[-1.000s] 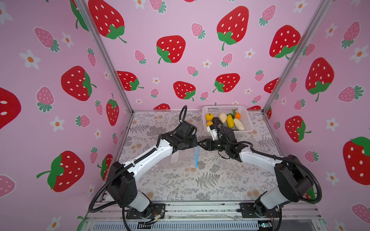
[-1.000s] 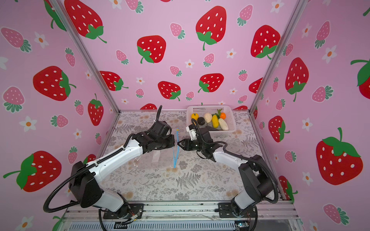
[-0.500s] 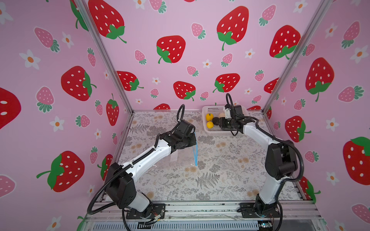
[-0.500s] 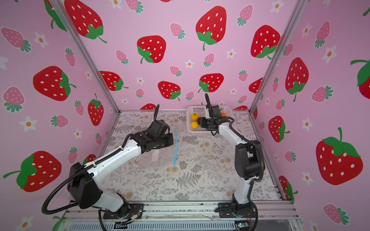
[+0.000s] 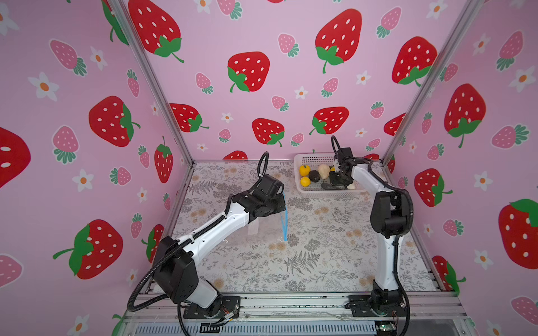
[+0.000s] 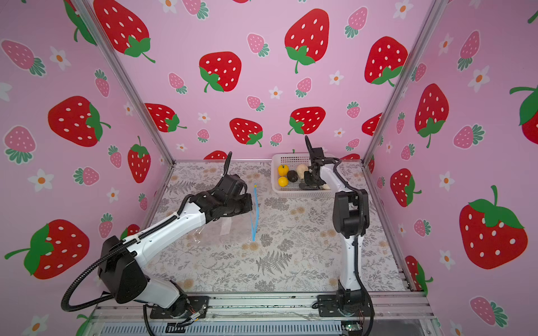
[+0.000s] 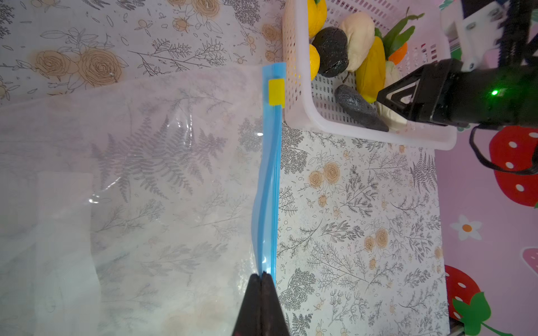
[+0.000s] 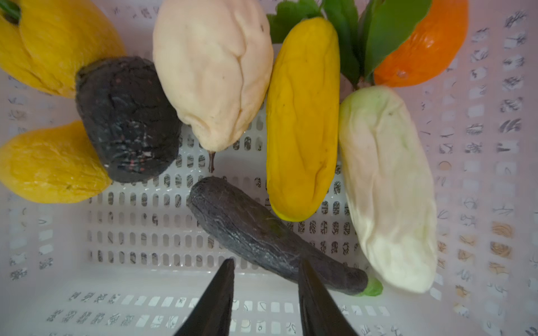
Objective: Place the food in the zip-top bag and seal the zipper
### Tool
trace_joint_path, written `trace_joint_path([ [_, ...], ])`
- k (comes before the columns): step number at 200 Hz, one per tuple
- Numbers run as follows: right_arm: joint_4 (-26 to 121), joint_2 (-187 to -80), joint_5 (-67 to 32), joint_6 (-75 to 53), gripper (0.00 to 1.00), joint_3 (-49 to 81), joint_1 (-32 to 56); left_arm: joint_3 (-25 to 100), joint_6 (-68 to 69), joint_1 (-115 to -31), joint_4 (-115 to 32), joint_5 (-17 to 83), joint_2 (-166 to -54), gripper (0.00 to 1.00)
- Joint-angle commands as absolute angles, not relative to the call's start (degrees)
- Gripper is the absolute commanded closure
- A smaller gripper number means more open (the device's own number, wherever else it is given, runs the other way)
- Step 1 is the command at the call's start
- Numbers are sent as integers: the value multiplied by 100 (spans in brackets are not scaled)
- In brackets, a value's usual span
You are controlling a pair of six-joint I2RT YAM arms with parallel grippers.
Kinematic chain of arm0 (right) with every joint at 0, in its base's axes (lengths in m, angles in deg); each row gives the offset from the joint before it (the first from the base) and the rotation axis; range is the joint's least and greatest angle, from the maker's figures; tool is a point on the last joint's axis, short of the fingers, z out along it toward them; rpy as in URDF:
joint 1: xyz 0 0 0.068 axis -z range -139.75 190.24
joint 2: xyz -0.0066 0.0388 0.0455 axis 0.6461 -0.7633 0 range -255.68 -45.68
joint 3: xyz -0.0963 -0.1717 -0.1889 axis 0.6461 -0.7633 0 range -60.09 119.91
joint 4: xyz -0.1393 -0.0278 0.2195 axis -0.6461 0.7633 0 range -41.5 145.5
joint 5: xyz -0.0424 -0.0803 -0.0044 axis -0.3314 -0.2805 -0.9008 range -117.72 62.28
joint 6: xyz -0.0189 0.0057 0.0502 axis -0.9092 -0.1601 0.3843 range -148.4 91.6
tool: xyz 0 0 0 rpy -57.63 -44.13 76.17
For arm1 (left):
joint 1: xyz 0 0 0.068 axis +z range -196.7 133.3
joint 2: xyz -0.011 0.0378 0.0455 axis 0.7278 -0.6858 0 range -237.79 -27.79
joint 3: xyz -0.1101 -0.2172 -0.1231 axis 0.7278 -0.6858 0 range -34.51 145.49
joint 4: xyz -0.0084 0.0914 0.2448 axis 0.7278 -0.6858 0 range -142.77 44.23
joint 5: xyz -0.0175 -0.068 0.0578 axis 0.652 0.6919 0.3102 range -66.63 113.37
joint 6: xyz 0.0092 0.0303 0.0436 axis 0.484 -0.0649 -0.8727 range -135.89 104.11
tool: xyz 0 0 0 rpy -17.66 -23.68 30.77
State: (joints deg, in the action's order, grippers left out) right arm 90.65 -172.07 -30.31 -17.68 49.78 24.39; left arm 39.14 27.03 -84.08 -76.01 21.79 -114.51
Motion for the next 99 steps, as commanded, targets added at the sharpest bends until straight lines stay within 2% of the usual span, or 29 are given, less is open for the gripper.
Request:
trace_joint_path([
  [1,9476,-16966,-3124,-1957,62,4873,2416,4064,2706,-8390,-7581,2170,-11515,100],
  [99,9445,-16515,-3064,-1942,63,4081,2215,4054,2726,-8394,-7582,2171,-11479,100],
])
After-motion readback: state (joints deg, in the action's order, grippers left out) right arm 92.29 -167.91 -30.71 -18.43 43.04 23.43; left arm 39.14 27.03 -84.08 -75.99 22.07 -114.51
